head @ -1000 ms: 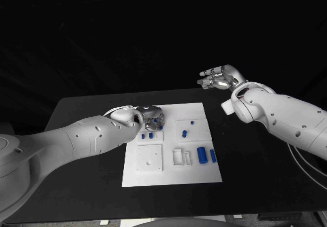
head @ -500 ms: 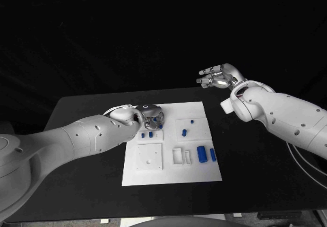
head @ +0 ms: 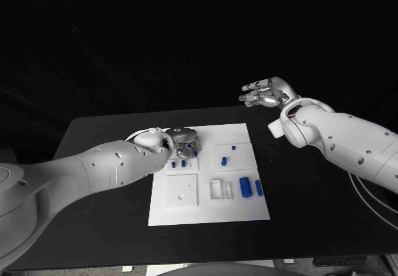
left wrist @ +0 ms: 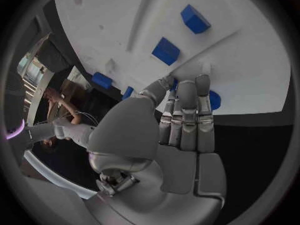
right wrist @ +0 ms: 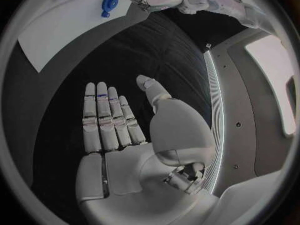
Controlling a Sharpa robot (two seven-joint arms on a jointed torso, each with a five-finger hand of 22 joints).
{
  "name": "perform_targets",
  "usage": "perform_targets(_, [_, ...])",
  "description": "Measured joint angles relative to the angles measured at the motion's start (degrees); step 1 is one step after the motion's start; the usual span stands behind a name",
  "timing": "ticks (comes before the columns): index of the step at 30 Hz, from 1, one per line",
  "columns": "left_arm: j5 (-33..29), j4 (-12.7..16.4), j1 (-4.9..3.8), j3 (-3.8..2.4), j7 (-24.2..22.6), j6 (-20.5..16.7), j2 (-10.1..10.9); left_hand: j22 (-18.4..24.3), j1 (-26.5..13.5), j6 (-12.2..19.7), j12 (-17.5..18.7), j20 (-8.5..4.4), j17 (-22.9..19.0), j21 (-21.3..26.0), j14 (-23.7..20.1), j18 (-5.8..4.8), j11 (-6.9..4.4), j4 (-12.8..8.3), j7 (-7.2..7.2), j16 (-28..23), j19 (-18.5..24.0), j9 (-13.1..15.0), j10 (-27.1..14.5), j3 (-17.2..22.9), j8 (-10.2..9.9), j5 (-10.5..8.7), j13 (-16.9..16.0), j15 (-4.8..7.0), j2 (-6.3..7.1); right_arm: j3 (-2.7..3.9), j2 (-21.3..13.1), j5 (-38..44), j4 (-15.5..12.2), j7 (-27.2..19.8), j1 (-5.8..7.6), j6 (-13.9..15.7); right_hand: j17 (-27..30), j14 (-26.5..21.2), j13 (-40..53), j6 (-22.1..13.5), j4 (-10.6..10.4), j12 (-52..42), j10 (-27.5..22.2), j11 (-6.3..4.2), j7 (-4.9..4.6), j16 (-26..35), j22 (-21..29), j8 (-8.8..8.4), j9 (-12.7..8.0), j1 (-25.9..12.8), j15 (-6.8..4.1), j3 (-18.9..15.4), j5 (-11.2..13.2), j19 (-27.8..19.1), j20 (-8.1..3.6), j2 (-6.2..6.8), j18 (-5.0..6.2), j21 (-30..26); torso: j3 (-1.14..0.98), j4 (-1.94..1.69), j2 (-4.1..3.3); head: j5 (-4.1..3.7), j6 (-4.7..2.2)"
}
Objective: Assemble the parts on the task board
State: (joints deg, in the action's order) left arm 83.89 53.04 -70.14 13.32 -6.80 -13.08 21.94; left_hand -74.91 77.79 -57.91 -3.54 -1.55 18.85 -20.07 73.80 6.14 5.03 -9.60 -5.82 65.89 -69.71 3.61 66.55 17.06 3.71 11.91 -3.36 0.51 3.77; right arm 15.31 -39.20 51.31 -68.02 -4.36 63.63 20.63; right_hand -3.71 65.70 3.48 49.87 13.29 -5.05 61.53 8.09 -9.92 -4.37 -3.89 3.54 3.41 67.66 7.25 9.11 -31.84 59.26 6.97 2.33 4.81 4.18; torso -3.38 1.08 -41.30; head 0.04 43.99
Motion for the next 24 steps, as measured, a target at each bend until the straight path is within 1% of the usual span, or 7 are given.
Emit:
perform_targets(6, [-0.10, 0.02, 0.01, 0.01, -0.09, 0.00, -0.04, 0.00, 0.00, -0.12, 0.00, 0.00, 0.00, 0.00, 0.00, -0.02, -0.12, 0.00, -0.12, 0.00, 0.00, 0.00, -0.13, 0.00, 0.00, 0.00, 0.00, 0.00, 0.00, 0.00, 0.05, 0.00, 0.07, 0.00, 0.00, -0.01, 0.00, 0.00, 0.00, 0.00, 0.00, 0.00, 0.00, 0.00, 0.00, 0.00, 0.00, 0.00, 0.00, 0.00, 0.00, 0.00, 0.00, 0.00, 0.00, 0.00, 0.00, 0.00, 0.02, -0.01, 0.01, -0.01, -0.02])
perform_targets(11, [-0.13, -0.03, 0.02, 0.01, -0.09, 0.00, -0.07, 0.01, 0.00, -2.07, 0.00, 0.00, -0.01, 0.00, 0.00, -0.03, -0.12, 0.00, -1.46, 0.00, 0.00, 0.00, 0.22, 0.00, 0.00, 0.00, 0.00, 0.00, 0.00, 0.00, 0.12, 0.00, 0.08, 0.00, 0.00, -0.02, 0.00, 0.00, 0.00, 0.00, 0.00, 0.00, 0.00, 0.00, 0.00, 0.00, 0.00, 0.00, 0.00, 0.00, 0.00, 0.00, 0.00, 0.00, 0.00, 0.00, 0.00, 0.00, 0.03, 0.01, 0.01, 0.03, -0.03])
perform_targets(17, [-0.18, -0.09, 0.01, -0.02, -0.09, 0.05, -0.08, -0.02, 0.31, -3.62, 0.00, 0.00, -0.01, 0.00, 0.21, -0.03, -0.53, 0.16, -1.13, 0.00, 0.00, 0.01, 1.36, 0.16, 0.00, 0.00, 0.08, 0.19, -0.31, 0.00, 0.11, 0.00, 0.10, 0.00, 0.00, -0.02, 0.00, 0.00, 0.00, 0.00, 0.00, 0.00, 0.00, 0.00, 0.00, 0.00, 0.00, 0.00, 0.00, 0.00, 0.00, 0.02, 0.00, 0.00, 0.00, 0.00, 0.00, 0.00, 0.03, 0.00, -0.02, 0.01, 0.01])
perform_targets(19, [-0.20, -0.12, 0.01, -0.03, -0.07, 0.07, -0.11, -0.04, 0.69, -4.52, 0.01, 0.01, -0.01, -0.30, 0.21, -0.04, -0.76, 0.16, -0.82, 0.00, 0.00, 0.01, 2.18, 0.16, 0.00, 0.00, 0.13, 0.19, -0.69, 0.00, 0.11, 0.00, 0.11, 0.00, 0.00, -0.02, 0.00, 0.00, 0.00, 0.00, 0.00, 0.00, 0.00, 0.00, 0.00, 0.00, 0.00, 0.00, 0.00, 0.00, 0.00, 0.32, 0.00, 0.00, 0.00, 0.00, 0.00, 0.00, 0.03, -0.01, -0.02, 0.01, 0.04])
perform_targets(22, [-0.21, -0.16, 0.01, -0.02, -0.01, 0.23, -0.14, -0.04, 1.21, -5.79, 0.01, -0.21, -0.01, -0.44, 0.63, -0.05, -1.09, 0.16, -0.65, 0.00, 0.01, 0.05, 3.49, 0.16, 0.00, 0.00, 0.05, 0.61, -1.21, 0.00, 0.12, 0.00, 0.12, 0.00, 0.00, -0.02, 0.00, 0.00, 0.00, 0.00, 0.00, 0.00, 0.00, 0.00, 0.00, 0.00, 0.00, 0.00, 0.00, 0.00, 0.00, 0.32, 0.01, 0.00, 0.00, 0.00, 0.00, 0.00, 0.03, -0.01, -0.02, 0.00, 0.05])
perform_targets(23, [-0.21, -0.17, 0.01, -0.02, 0.00, 0.29, -0.14, -0.04, 1.43, -5.90, 0.01, -0.52, -0.02, -0.79, 0.63, -0.39, -1.31, 0.16, -0.67, 0.00, 0.10, 0.05, 3.73, 0.16, 0.00, 0.00, 0.07, 0.61, -1.43, 0.00, 0.13, 0.00, 0.13, 0.00, 0.00, -0.02, 0.00, 0.00, 0.00, 0.00, 0.00, 0.00, 0.00, 0.00, 0.00, 0.00, 0.00, 0.00, 0.00, 0.00, 0.00, 0.32, 0.00, 0.00, 0.00, 0.00, 0.00, 0.00, 0.04, -0.01, -0.02, 0.00, 0.05])
perform_targets(24, [-0.22, -0.18, 0.01, -0.02, 0.00, 0.34, -0.15, -0.03, 1.67, -5.91, 0.01, -0.52, -0.02, -0.88, 0.63, -0.40, -1.35, 0.16, -0.67, 0.00, 0.10, 0.05, 3.78, 0.16, 0.00, 0.00, 0.08, 0.61, -1.67, 0.00, 0.14, 0.00, 0.13, 0.00, 0.00, -0.02, 0.00, 0.00, 0.00, 0.00, 0.00, 0.00, 0.00, 0.00, 0.00, 0.00, 0.00, 0.00, 0.00, 0.00, 0.00, 0.32, 0.01, 0.00, 0.00, 0.00, 0.00, 0.00, 0.03, -0.01, -0.02, 0.00, 0.06])
